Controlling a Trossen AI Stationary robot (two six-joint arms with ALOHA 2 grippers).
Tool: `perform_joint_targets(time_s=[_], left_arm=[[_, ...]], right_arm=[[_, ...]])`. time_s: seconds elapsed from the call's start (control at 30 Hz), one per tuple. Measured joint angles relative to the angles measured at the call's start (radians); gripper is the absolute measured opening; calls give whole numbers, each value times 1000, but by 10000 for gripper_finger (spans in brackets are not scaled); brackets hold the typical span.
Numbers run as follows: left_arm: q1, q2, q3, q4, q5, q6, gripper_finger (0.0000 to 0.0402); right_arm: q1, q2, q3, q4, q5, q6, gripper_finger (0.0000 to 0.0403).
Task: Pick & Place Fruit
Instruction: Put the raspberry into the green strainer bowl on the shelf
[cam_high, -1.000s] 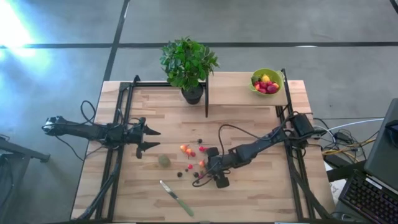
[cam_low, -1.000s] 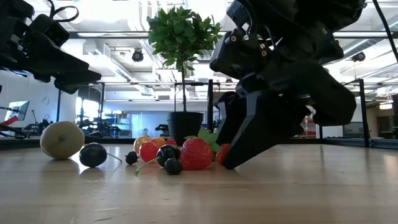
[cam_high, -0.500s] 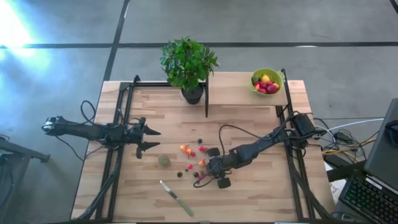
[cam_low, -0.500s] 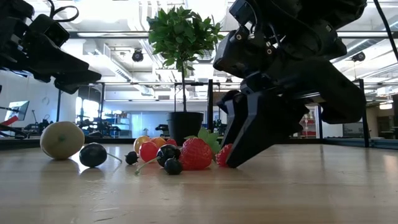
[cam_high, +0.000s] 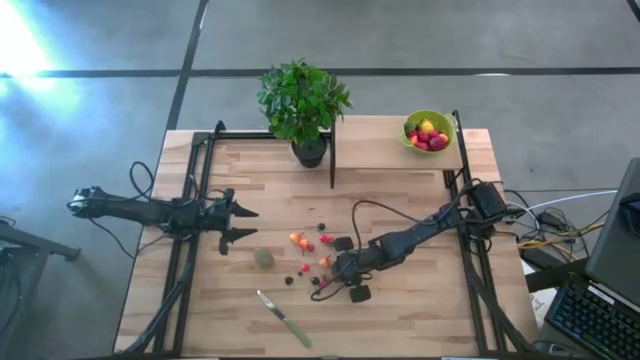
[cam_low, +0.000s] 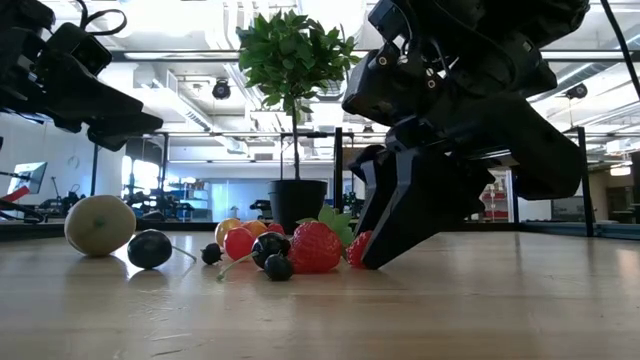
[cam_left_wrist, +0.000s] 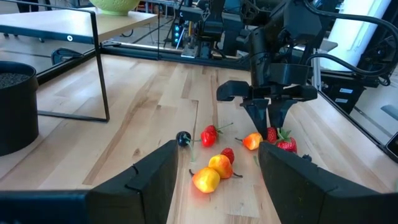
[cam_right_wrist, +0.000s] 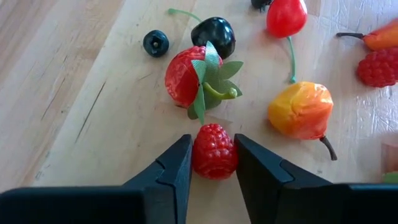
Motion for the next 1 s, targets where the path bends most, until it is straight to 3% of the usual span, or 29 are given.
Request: perform_joint_targets(time_s=[0.17,0.37,0.67,0.87,1.0], left_arm=[[0,0,0,0,0,0,229],[0,0,0,0,0,0,229],[0,2,0,0,0,0,229],[0,2,0,0,0,0,229],[0,2,0,0,0,0,229]], right_arm=[[0,-2,0,-2,1,0,86],[-2,-87,-3,-127,44,-1,99],[-22,-391,-2,-453,329,-27,89],[-94,-634,-2,-606,504,-38,100],[-192,-785,-2,-636,539,-73,99]])
